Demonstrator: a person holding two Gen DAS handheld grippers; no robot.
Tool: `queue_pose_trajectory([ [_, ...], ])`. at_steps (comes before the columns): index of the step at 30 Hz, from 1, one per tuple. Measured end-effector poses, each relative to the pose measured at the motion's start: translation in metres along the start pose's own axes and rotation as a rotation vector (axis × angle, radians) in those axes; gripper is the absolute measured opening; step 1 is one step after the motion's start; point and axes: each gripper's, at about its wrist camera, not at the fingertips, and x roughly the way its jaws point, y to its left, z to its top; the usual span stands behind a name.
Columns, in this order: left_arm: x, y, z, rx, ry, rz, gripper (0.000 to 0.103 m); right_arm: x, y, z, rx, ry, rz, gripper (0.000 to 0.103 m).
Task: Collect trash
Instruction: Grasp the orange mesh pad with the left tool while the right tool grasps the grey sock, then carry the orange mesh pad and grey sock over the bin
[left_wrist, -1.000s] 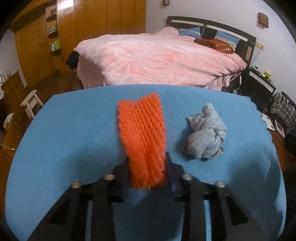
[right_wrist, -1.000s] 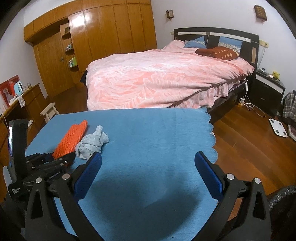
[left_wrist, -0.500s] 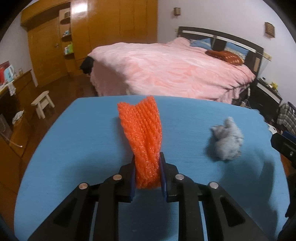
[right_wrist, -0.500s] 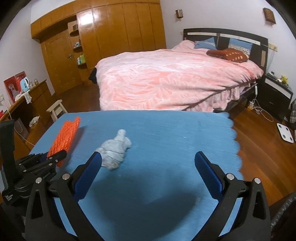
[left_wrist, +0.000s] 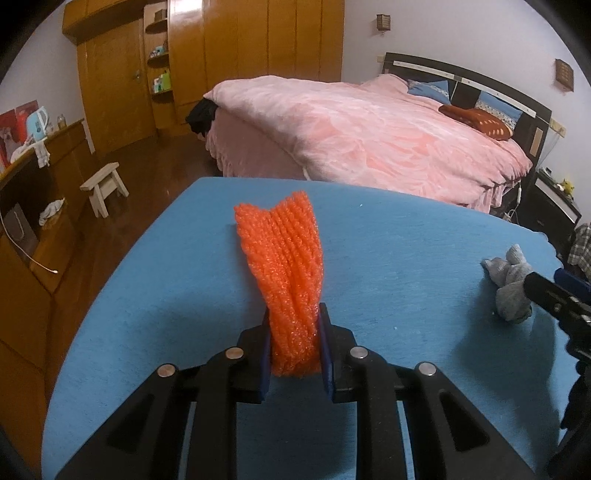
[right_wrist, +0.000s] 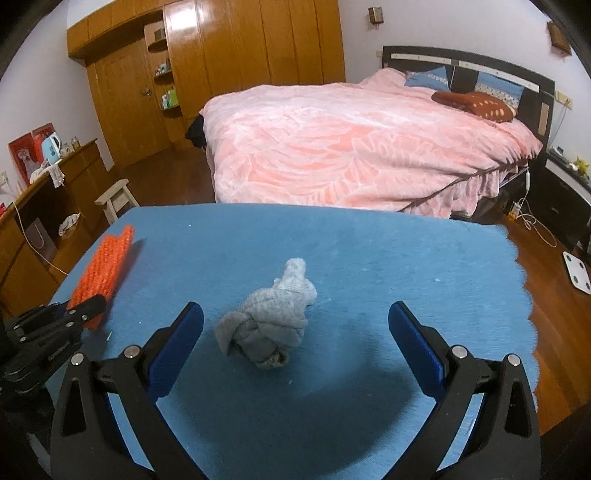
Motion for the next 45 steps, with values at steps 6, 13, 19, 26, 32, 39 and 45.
queue_pose_trajectory([
  [6,0.002,0.001,-0.001,-0.002,0.010,-0.008,0.021,0.014,0.007,-0.005,-0.022,0.054,0.019,0.079],
  [13,0.004,0.002,-0.002,0.000,0.016,-0.008,0.022,0.020,0.018,-0.006,-0.046,0.087,0.096,0.046],
  [19,0.004,0.001,-0.002,0.001,0.017,-0.007,0.022,0.017,0.015,-0.006,-0.024,0.082,0.108,0.042],
  [26,0.000,-0.001,-0.002,0.007,0.001,0.001,0.021,0.002,0.007,-0.003,-0.009,0.055,0.101,0.042],
  [32,-0.017,-0.011,-0.001,0.010,-0.025,-0.015,0.021,-0.019,-0.006,0.002,0.008,0.022,0.102,0.042],
  [39,-0.052,-0.038,0.004,0.043,-0.072,-0.070,0.021,-0.058,-0.017,0.001,0.005,-0.022,0.109,0.042],
  [45,-0.085,-0.062,-0.001,0.060,-0.101,-0.114,0.021,-0.100,-0.031,-0.010,0.013,-0.057,0.099,0.042],
])
